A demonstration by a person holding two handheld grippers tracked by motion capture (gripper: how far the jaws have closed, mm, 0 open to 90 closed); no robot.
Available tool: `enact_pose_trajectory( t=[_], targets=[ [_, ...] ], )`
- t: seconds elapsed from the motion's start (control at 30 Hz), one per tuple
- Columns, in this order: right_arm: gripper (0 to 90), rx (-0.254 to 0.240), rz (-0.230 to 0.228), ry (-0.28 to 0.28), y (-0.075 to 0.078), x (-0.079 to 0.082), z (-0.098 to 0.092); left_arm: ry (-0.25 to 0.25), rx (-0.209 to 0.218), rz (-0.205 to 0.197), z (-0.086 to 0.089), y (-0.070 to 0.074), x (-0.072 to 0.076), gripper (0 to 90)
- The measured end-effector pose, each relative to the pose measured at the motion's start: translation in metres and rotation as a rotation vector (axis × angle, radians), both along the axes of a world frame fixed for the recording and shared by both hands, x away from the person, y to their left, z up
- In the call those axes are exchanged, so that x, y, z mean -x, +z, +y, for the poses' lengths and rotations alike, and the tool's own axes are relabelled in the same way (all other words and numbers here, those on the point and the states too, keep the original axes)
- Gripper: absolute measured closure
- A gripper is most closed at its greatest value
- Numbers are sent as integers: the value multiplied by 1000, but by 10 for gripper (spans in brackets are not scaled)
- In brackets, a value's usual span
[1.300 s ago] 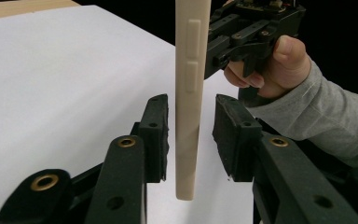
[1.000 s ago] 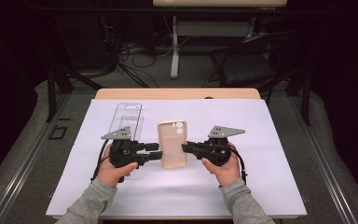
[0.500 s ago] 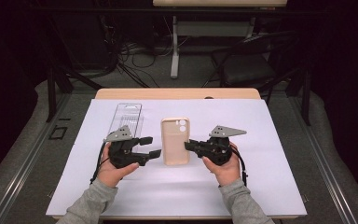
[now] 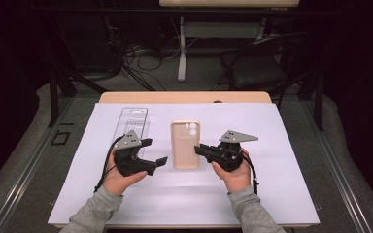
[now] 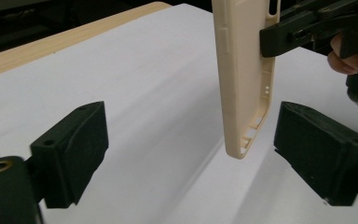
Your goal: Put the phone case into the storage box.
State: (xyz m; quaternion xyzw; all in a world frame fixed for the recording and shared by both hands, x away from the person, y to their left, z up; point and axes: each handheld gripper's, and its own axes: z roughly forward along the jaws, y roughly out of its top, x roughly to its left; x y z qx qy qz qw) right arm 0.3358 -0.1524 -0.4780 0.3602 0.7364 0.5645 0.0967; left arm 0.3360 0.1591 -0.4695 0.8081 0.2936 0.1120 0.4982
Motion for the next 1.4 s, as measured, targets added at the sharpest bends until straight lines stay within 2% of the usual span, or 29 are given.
enact_pose_trajectory(
  t=[0.13, 0.3, 0.63, 0.8, 0.97, 1.1, 1.4],
  targets=[
    [818, 16, -14, -25, 1, 2, 1, 10, -22, -3, 0, 0, 0, 72],
    [818, 54, -42, -52, 1, 4, 4, 46, -77, -59, -1, 3, 3, 71],
    [818, 74, -19, -98, 1, 8, 9, 77, -152, -140, -7, 12, 10, 79],
    [818, 81, -26, -117, 2, 9, 9, 80, -171, -157, -11, 18, 9, 79],
    [818, 81, -30, -135, 2, 10, 9, 91, -165, -188, -14, 32, 5, 81],
    [818, 101, -36, -143, 2, 11, 11, 97, -161, -207, -16, 43, 2, 89],
    [818, 107, -35, -148, 2, 12, 15, 92, -149, -205, -22, 55, -4, 98]
  ],
)
